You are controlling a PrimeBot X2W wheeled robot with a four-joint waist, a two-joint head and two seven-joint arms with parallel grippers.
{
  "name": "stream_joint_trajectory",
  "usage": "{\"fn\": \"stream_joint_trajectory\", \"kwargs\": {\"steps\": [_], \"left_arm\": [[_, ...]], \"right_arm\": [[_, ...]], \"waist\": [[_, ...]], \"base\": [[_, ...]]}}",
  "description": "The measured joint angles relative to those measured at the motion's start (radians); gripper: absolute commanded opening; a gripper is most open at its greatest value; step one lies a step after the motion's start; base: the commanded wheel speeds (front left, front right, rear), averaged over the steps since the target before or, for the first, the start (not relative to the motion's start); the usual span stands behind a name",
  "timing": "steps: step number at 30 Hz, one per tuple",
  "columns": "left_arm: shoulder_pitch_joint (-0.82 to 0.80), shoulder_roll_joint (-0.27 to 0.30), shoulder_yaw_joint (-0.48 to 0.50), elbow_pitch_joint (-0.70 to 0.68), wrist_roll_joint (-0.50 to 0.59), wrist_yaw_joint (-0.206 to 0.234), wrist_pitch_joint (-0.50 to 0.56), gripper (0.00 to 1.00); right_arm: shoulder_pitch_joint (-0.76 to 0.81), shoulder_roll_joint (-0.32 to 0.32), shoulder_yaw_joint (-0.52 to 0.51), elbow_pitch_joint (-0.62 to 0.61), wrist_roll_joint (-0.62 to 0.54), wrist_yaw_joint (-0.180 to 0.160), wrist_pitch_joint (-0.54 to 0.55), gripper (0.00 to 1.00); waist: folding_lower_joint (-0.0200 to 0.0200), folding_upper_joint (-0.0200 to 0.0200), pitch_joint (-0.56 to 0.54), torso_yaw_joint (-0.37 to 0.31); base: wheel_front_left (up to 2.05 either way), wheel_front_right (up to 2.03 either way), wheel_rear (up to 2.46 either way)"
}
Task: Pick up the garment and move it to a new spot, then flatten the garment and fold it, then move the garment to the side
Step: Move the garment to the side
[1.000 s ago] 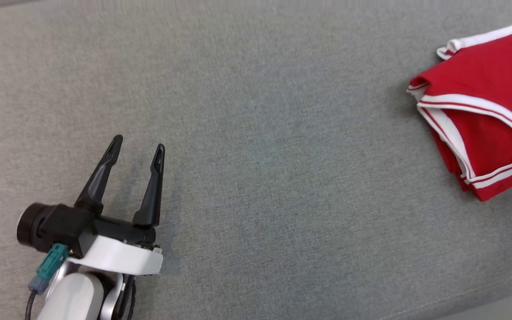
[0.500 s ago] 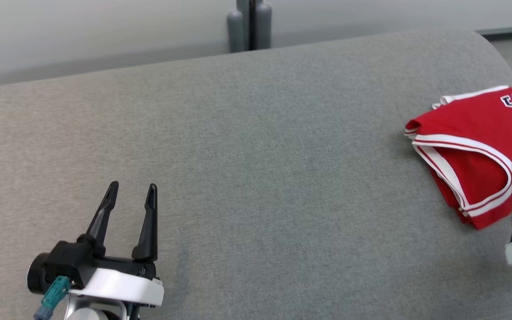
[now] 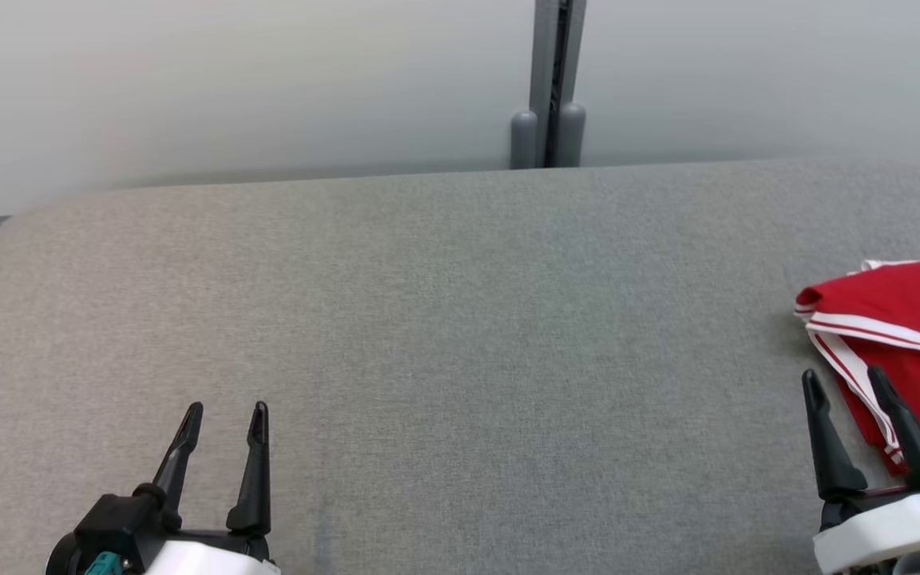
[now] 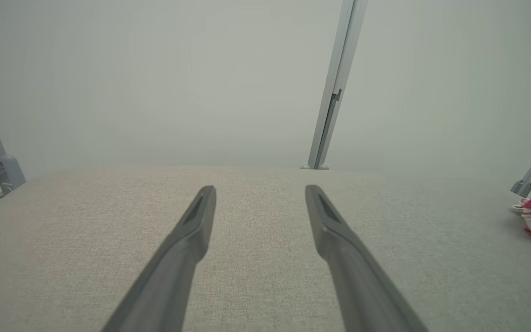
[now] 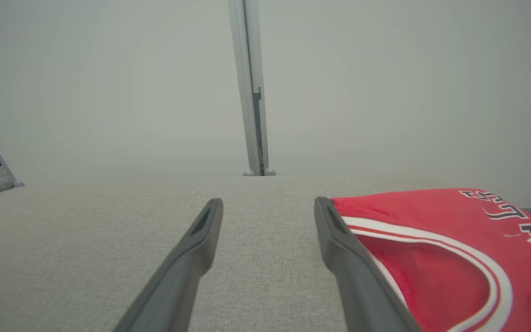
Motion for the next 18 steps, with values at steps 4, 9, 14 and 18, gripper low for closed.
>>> {"fn": "stream_joint_trajectory", "kwargs": {"steps": [4,9,14,18], "left_arm": [[0.026,0.004,0.001,0.001,-0.008,0.0,0.005,1.0],[0.043,0.007,0.001,0.001,-0.02,0.0,0.006,1.0],[0.048,0.012,0.003,0.003,-0.028,0.0,0.005,1.0],[0.064,0.013,0.002,0.003,-0.029,0.0,0.004,1.0]], "right_arm": [[0.037,0.014,-0.003,-0.036,-0.013,0.0,0.022,1.0],[0.069,0.023,-0.011,-0.064,-0.018,0.0,0.041,1.0],[0.096,0.028,-0.019,-0.091,-0.021,0.0,0.054,1.0],[0.115,0.034,-0.025,-0.112,-0.026,0.0,0.062,1.0]], "waist": [[0.0,0.0,-0.031,0.024],[0.0,0.0,-0.051,0.041],[0.0,0.0,-0.061,0.042],[0.0,0.0,-0.07,0.039]], "base": [[0.0,0.0,0.0],[0.0,0.0,0.0],[0.0,0.0,0.0],[0.0,0.0,0.0]]}}
